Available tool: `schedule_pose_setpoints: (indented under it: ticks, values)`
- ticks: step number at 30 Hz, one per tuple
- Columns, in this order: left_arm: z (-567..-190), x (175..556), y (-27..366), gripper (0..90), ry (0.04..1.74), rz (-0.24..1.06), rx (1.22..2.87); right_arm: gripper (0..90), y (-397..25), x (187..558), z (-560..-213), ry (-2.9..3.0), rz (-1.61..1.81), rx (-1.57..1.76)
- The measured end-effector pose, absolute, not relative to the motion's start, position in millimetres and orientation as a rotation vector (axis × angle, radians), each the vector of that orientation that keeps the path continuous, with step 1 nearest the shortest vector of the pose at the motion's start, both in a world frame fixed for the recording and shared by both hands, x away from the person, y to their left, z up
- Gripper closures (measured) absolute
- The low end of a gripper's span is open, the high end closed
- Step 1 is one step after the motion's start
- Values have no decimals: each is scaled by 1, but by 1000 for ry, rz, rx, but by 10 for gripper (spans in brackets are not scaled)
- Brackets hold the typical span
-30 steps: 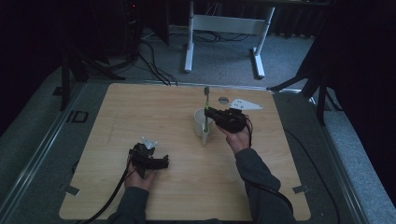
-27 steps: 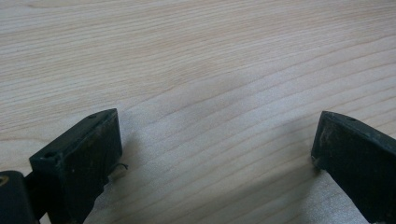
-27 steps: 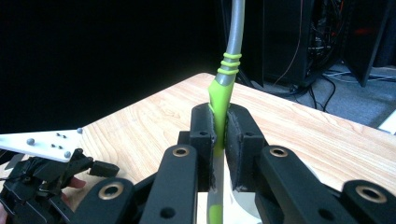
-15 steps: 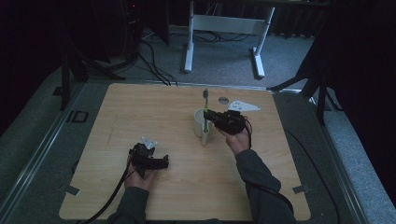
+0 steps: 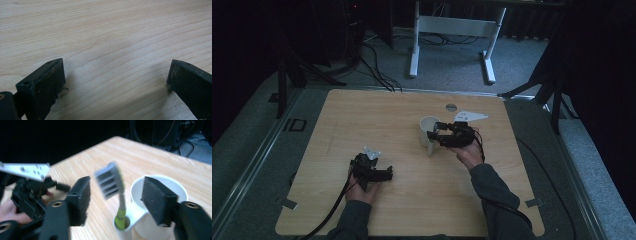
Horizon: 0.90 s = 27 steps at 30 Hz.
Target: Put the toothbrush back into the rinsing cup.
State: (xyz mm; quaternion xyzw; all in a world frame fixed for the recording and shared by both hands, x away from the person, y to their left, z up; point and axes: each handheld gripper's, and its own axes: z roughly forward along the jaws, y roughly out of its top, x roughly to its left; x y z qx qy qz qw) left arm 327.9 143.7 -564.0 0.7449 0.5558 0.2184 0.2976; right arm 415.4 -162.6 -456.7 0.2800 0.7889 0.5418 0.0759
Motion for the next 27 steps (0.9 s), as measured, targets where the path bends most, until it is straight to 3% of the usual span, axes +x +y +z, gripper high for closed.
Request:
schedule_pose_setpoints:
  ticks: [7, 27]
  values:
    - [-564, 328, 144, 19, 1477, 580, 1980, 331, -169, 414, -461, 2353, 1605, 868]
    - [-564, 328, 144, 20, 1477, 581, 1980, 350, -179, 416, -468, 2401, 1578, 904]
